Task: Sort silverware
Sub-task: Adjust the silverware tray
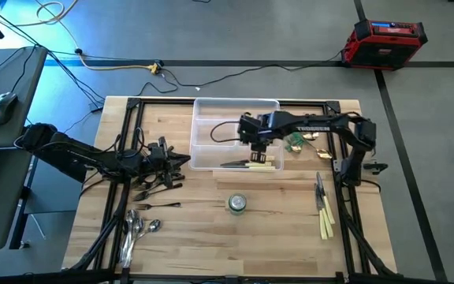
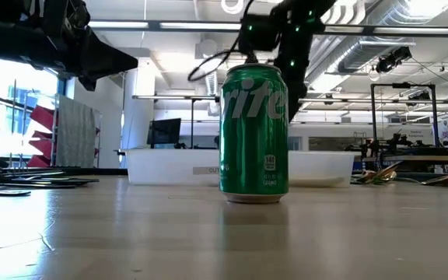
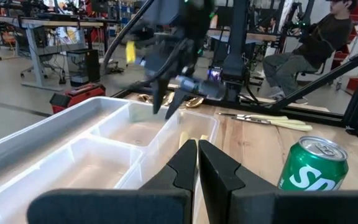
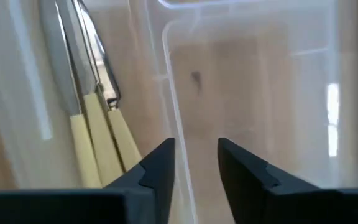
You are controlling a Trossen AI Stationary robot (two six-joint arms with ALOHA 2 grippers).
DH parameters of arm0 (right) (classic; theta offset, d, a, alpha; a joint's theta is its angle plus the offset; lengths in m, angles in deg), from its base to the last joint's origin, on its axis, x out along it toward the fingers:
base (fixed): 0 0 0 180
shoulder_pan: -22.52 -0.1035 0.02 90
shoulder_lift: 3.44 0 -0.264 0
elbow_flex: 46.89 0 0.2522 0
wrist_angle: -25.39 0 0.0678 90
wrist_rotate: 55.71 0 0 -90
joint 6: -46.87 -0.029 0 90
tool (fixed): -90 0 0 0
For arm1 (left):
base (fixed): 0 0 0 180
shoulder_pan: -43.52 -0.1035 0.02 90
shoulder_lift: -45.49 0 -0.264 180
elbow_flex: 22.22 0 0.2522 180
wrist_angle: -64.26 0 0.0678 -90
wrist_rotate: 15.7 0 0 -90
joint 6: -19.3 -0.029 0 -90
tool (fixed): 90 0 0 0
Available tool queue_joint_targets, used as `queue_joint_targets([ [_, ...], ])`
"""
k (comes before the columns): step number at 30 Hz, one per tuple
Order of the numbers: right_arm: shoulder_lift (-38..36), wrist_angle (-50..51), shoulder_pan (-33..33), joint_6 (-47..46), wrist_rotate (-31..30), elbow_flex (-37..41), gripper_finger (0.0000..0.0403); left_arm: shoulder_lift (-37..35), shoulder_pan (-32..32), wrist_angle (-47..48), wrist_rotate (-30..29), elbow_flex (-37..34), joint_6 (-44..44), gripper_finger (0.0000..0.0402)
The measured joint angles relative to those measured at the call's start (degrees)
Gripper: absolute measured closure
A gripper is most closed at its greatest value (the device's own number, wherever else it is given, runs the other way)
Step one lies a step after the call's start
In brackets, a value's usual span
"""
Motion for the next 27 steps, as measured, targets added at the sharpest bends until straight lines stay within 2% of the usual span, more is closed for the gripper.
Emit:
queue_joint_targets([
  [6, 5.26, -3.47, 2.12, 5.89, 4.08, 0.02, 0.0233, 0.0, 0.0, 0.22, 0.13, 0.0, 0.0, 0.0402],
  [10, 7.17, -3.95, 2.11, 6.25, 3.84, 0.06, 0.0222, 0.0, 0.0, 0.85, 0.13, 0.0, 0.0, 0.0402],
  [14, 7.78, -3.02, 2.69, 5.06, 3.83, 0.1, 0.0263, 0.0, 0.0, 1.03, 0.11, 0.0, 0.0, 0.0402],
  [19, 7.46, -1.1, 5.72, 1.12, 6.68, 0.08, 0.037, -0.02, 0.0, 1.2, 0.11, 0.0, 0.0, 0.0402],
  [20, 7.42, -0.3, 6.36, 1.25, 7.42, 0.08, 0.0381, -0.01, 0.0, 1.25, 0.11, 0.0, 0.01, 0.0402],
  [22, 7.42, 0.06, 7.47, 0.47, 8.39, 0.08, 0.0381, 0.0, 0.0, 1.3, 0.09, 0.0, 0.01, 0.0402],
  [27, 7.42, -0.02, 8.52, -3.07, 9.18, 0.1, 0.0348, -0.02, 0.0, 1.39, 0.09, 0.0, 0.52, 0.0402],
])
